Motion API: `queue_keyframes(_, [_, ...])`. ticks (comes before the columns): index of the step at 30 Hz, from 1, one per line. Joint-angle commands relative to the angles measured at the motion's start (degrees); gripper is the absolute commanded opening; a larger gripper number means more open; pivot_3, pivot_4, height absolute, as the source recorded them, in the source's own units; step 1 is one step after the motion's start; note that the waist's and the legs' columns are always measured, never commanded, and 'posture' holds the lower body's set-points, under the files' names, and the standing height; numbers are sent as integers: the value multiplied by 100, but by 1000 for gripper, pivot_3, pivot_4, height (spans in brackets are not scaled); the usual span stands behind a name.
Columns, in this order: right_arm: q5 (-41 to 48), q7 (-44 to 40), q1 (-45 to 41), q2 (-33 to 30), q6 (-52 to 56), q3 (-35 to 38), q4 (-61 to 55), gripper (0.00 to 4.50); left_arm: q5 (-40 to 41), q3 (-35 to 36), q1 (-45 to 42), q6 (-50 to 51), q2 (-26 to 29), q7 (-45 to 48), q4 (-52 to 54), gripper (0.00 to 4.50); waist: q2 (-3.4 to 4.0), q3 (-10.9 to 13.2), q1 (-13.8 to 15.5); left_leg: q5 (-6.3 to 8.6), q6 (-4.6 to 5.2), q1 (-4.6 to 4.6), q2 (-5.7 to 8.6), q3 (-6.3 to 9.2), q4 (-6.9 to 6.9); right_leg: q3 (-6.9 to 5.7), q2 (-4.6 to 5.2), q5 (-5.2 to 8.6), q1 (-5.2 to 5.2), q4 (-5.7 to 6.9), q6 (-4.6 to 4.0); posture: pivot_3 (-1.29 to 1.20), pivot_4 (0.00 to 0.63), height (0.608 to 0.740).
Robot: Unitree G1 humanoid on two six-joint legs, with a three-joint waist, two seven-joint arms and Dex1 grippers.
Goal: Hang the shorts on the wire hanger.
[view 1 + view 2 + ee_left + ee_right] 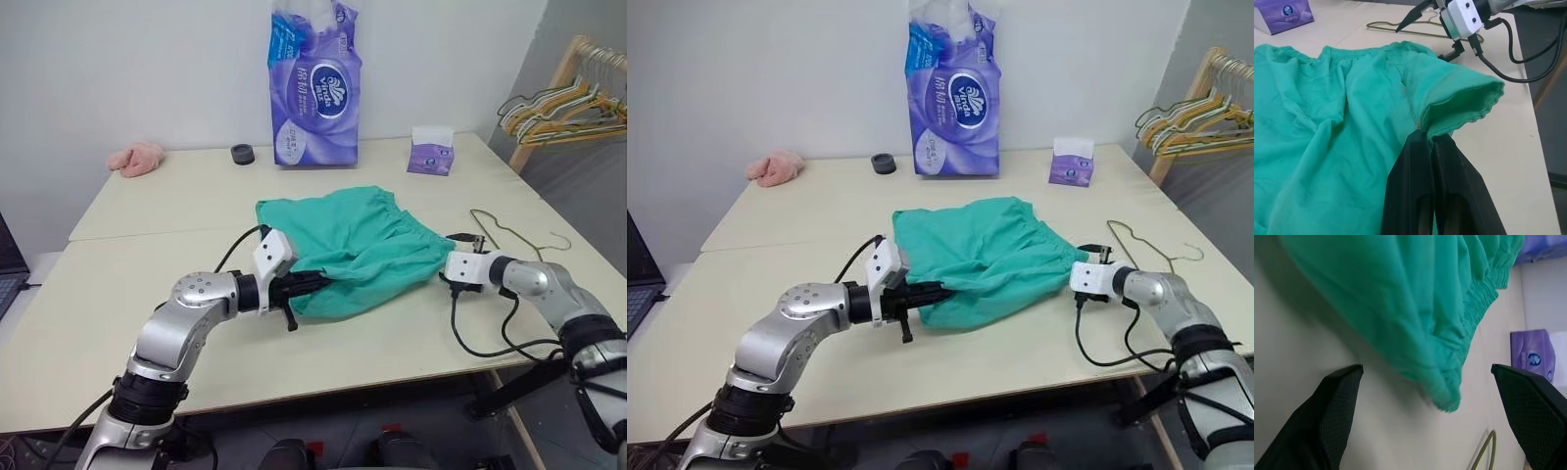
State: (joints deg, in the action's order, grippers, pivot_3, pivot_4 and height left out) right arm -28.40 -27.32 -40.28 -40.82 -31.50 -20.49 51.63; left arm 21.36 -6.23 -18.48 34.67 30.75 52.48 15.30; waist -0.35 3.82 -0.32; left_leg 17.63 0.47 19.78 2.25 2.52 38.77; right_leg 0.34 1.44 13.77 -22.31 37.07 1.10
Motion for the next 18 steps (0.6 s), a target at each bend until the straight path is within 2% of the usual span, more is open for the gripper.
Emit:
queue_keyframes(1, [-293,360,-358,80,-318,-172,440,3576,138,187,8,-21,167,33,210,0,0,0,5,0,0,-1,0,-2,0,2,0,0,0,0,-1,42,19,740])
queue_keyframes(11, [-570,775,-534,45,-723,-323,442,109,-53,-2,263,-289,511,163,82,0,1,0,15,0,1,0,0,-12,-1,13,1,0,-6,2,-1,39,22,740])
queue_keyframes(15, [-450,332,-220,-288,-791,-222,-309,16,-284,-228,522,-537,837,399,82,0,4,0,12,1,2,0,0,-14,-2,15,1,0,-10,5,-1,37,24,740])
queue_keyframes(18, [-16,-551,491,-711,-411,-81,-1641,16,-355,-343,870,-673,1198,719,120,0,2,0,17,2,4,0,-3,-13,-5,15,0,1,-11,2,-2,21,32,740])
